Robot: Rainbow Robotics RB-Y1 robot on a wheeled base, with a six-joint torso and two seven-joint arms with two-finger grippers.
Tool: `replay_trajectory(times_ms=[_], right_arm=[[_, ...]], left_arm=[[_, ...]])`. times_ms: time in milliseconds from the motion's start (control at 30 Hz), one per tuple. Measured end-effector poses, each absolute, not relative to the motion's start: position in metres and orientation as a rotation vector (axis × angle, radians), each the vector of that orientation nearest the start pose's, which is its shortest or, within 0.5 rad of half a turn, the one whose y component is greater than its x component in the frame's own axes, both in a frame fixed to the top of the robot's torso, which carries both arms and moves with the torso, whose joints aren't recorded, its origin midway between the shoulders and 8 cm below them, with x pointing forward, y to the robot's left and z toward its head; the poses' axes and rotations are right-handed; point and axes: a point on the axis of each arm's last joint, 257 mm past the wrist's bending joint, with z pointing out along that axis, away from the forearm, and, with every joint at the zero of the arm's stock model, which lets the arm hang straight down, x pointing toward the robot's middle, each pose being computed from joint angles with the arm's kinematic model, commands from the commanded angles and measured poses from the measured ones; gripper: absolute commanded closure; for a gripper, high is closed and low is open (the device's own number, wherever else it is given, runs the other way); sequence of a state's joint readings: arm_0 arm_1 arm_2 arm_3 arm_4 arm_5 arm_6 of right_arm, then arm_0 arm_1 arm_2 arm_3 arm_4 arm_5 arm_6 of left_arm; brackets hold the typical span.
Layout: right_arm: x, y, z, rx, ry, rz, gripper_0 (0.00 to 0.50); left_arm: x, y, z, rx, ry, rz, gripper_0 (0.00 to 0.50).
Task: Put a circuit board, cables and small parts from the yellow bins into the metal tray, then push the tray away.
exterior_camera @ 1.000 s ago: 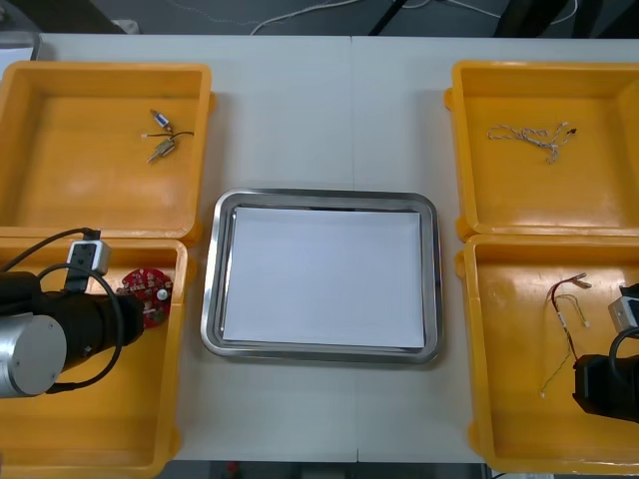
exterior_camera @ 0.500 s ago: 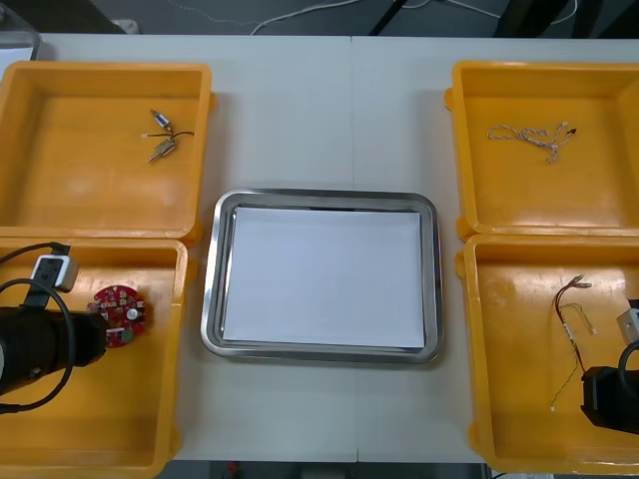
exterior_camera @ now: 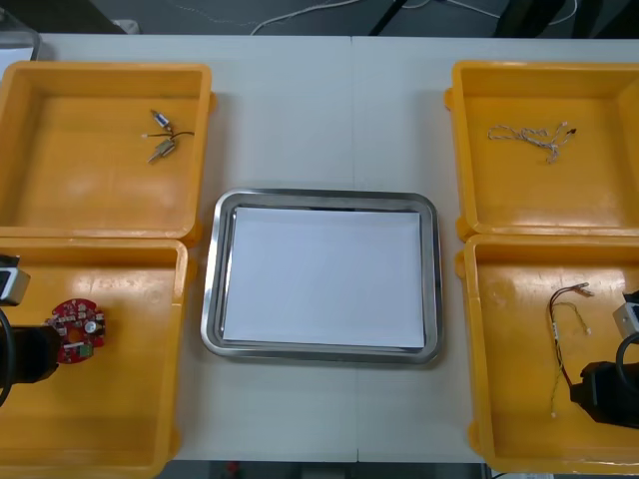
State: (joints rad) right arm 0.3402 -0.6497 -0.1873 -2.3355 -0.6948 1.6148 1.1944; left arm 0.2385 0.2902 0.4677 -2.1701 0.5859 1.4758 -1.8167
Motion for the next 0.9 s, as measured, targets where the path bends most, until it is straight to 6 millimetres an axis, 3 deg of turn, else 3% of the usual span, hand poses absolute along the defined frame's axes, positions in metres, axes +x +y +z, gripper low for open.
replay_trajectory(times_ms=[300, 600, 700, 900], right_arm=[[0.308, -0.338, -0.272, 0.075, 2.757, 0.051, 0.000], [0.336, -0.340, -0.279, 0.106, 2.772, 0.071, 0.000], [0.340, -0.338, -0.283, 0.103, 2.780, 0.071, 0.000], [0.347, -0.341, -0.290, 0.126, 2.788, 0.081, 0.000]], left_arm=[[0.324, 0.413, -0.312, 0.032, 2.569, 0.018, 0.476], [0.326, 0.421, -0.318, 0.010, 2.564, 0.025, 0.468], [0.327, 0.421, -0.317, 0.009, 2.560, 0.029, 0.237], [0.328, 0.422, -0.316, 0.012, 2.558, 0.032, 0.167]])
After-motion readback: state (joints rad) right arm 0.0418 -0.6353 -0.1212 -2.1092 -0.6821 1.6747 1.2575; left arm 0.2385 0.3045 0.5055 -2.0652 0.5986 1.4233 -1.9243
